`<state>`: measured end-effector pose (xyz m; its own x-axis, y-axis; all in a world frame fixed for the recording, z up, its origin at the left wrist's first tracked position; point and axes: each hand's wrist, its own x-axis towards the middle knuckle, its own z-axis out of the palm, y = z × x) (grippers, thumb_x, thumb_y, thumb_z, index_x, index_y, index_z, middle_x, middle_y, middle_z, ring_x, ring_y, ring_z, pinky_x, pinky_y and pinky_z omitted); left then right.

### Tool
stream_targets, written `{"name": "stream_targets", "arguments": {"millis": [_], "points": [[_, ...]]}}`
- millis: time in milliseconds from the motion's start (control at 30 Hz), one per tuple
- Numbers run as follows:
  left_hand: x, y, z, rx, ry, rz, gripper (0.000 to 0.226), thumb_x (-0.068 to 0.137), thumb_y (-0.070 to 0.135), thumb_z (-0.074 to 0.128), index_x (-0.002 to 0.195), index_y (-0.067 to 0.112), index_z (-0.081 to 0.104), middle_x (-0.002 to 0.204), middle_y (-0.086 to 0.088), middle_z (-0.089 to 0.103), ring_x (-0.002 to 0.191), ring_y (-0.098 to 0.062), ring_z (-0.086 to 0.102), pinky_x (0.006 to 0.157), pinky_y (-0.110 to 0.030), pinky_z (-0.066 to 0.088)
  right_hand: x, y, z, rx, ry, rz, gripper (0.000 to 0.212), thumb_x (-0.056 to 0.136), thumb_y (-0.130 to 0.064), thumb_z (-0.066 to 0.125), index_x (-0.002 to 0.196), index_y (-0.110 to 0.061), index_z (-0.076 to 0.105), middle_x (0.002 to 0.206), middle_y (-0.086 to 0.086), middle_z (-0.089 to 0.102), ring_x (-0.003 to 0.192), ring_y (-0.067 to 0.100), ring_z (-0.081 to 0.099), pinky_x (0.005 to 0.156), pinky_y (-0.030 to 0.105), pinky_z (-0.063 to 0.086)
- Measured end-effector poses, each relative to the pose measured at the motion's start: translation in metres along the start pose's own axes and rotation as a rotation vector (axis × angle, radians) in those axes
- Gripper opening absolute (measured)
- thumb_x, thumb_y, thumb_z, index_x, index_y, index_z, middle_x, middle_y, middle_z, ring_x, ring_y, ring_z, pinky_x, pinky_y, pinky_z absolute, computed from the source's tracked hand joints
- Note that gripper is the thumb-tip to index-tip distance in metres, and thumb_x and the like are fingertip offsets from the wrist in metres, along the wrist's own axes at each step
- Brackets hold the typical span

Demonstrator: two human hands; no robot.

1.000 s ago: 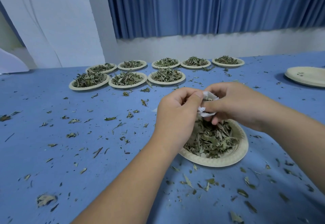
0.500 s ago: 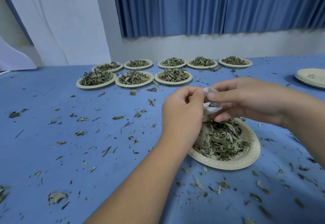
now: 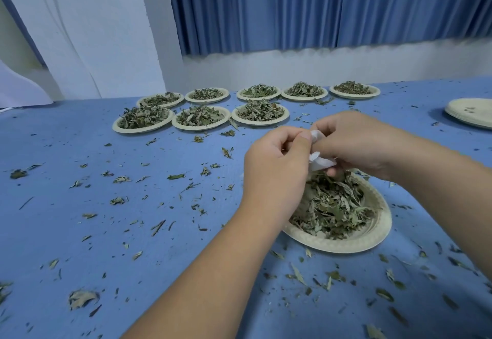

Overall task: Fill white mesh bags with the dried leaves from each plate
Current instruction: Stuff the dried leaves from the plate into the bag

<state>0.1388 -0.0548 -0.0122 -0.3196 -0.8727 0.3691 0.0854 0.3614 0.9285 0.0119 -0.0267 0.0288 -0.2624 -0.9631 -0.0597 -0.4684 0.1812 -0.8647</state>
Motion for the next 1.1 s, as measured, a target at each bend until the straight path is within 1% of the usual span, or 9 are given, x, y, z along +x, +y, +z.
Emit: {"name": "stream_targets", "arguments": {"millis": [133,267,333,400,467,633,733,900,1100], "points": [[0.006,-0.002,-0.002,0.001,0.061,0.000,0.024,0.091,0.019,0.061,0.069,0.025,0.068,0.060,0.016,0.060,0.058,0.002,0.053,0.055,-0.011,0.043,-0.009,0.000,-0.017,0.131,-0.274,0.023,0.020,0.090,0.000,0.057,0.108,-0.002,0.065,0.099,0.013,0.069,0.087,0.017,0.066,0.063,0.020,0.054],[0.004,0.001,0.000,-0.010,0.026,-0.005,0.023,0.091,0.019,0.063,0.069,0.025,0.069,0.062,0.013,0.064,0.061,0.001,0.056,0.061,-0.015,0.049,-0.007,-0.004,-0.009,0.077,-0.166,-0.035,0.017,0.080,0.015,0.058,0.085,0.001,0.066,0.067,0.004,0.068,0.056,0.007,0.063,0.048,0.015,0.049],[0.002,0.001,0.003,-0.042,-0.030,-0.027,0.020,0.090,0.017,0.065,0.072,0.020,0.071,0.069,0.000,0.068,0.065,-0.007,0.062,0.072,-0.033,0.059,-0.001,-0.004,0.001,-0.040,0.007,-0.065,0.023,0.080,0.016,0.053,0.071,-0.004,0.059,0.044,-0.001,0.058,0.039,0.007,0.054,0.037,0.014,0.040],[0.000,0.002,0.004,-0.117,-0.060,-0.054,0.016,0.091,0.014,0.065,0.077,0.009,0.071,0.074,-0.013,0.067,0.065,-0.019,0.064,0.076,-0.053,0.058,0.007,-0.002,0.010,-0.181,0.112,-0.080,0.023,0.081,0.007,0.052,0.065,-0.009,0.054,0.040,0.001,0.052,0.034,0.011,0.048,0.034,0.015,0.033],[0.002,0.001,0.002,-0.121,-0.044,-0.063,0.016,0.091,0.013,0.065,0.076,0.009,0.070,0.074,-0.010,0.068,0.065,-0.019,0.065,0.077,-0.057,0.056,0.011,0.000,0.016,-0.247,0.133,-0.069,0.023,0.081,0.003,0.054,0.063,-0.012,0.052,0.046,0.006,0.052,0.040,0.017,0.047,0.038,0.018,0.033],[0.009,-0.007,-0.006,0.008,0.074,0.005,0.023,0.092,0.018,0.061,0.070,0.023,0.068,0.065,0.008,0.065,0.060,-0.001,0.054,0.057,-0.020,0.048,0.004,0.004,0.003,0.044,-0.046,-0.061,0.007,0.085,0.001,0.059,0.090,-0.003,0.063,0.072,0.007,0.065,0.053,0.013,0.059,0.048,0.021,0.047],[0.014,-0.010,-0.009,0.032,0.122,0.024,0.020,0.093,0.020,0.060,0.075,0.019,0.069,0.059,0.015,0.056,0.056,0.000,0.048,0.054,-0.012,0.041,-0.008,0.012,-0.007,0.079,-0.002,-0.098,0.015,0.084,-0.026,0.069,0.091,-0.012,0.068,0.067,-0.004,0.065,0.056,0.009,0.060,0.052,0.021,0.048],[0.018,-0.013,-0.015,0.086,0.186,0.085,0.024,0.095,0.022,0.057,0.072,0.023,0.064,0.056,0.020,0.051,0.054,0.002,0.044,0.051,-0.009,0.036,-0.033,0.033,-0.007,-0.379,0.265,-0.190,0.026,0.073,-0.056,0.062,0.079,-0.031,0.065,0.073,-0.016,0.061,0.056,-0.002,0.054,0.056,0.024,0.042],[0.019,-0.013,-0.026,0.227,0.218,0.223,0.025,0.097,0.024,0.056,0.075,0.035,0.061,0.064,0.025,0.058,0.061,0.004,0.050,0.057,-0.010,0.039,-0.057,0.040,-0.001,-0.893,-0.041,-0.040,0.063,0.062,-0.083,0.036,0.109,-0.044,0.050,0.101,-0.021,0.041,0.087,0.001,0.049,0.070,0.023,0.042]]}}
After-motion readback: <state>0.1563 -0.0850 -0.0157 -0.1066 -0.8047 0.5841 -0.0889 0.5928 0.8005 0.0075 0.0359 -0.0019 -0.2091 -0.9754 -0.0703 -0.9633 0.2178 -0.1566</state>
